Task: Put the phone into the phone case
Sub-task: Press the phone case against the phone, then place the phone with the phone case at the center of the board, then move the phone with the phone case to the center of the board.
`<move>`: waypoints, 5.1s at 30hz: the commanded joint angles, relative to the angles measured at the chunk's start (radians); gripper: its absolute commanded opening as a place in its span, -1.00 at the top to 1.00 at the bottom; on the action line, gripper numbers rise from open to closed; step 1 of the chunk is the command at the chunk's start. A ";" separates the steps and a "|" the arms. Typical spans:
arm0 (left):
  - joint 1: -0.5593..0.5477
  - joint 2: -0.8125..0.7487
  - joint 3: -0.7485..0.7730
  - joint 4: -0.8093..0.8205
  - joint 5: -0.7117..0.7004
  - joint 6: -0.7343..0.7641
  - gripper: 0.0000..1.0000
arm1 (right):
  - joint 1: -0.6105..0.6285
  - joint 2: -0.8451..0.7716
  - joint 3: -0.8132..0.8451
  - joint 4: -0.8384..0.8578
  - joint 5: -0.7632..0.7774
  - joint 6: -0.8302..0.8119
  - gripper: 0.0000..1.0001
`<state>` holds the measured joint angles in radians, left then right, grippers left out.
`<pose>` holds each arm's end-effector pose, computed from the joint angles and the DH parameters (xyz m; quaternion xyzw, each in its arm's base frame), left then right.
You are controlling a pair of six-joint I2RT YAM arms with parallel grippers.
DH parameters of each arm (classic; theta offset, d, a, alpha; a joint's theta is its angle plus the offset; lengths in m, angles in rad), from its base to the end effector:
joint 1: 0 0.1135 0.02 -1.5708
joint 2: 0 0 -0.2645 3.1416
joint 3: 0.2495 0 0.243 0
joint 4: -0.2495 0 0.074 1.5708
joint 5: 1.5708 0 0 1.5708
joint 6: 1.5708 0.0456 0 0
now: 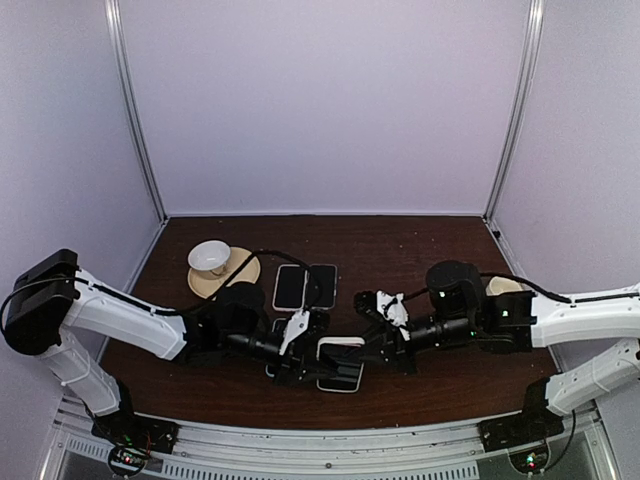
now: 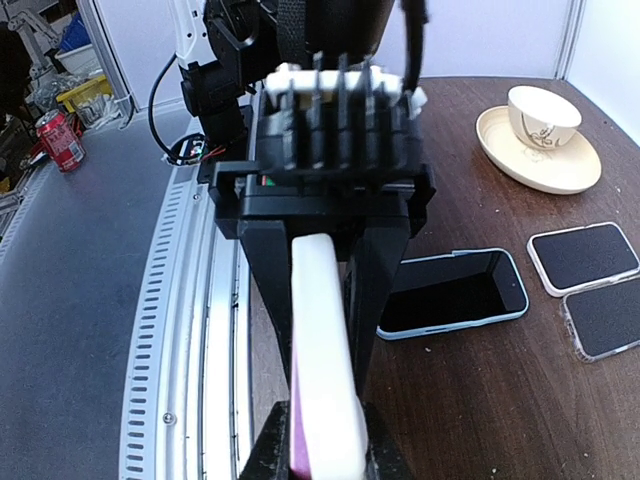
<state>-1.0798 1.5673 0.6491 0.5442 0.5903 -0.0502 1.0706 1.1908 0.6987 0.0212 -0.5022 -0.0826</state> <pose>0.1256 -0.2888 0.1865 0.5318 0.6074 -0.4916 0.3265 0.1051 0.2381 0.2491 -0.5591 0.6215 0.4265 0.3453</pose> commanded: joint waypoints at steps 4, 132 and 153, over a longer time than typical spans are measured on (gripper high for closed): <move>-0.008 -0.063 0.022 0.071 0.026 -0.034 1.00 | -0.006 -0.068 0.084 -0.025 -0.023 -0.002 0.89; 0.241 -0.237 0.106 -0.744 -0.807 -0.375 -0.95 | -0.294 0.659 0.226 0.101 -0.131 0.971 0.43; 0.247 -0.219 0.100 -0.737 -0.805 -0.373 -0.95 | -0.070 0.551 0.236 -0.248 0.231 0.990 0.08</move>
<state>-0.8429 1.3357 0.7589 -0.2108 -0.2039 -0.4179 0.9627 1.7458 0.9543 -0.2249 -0.3565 0.8440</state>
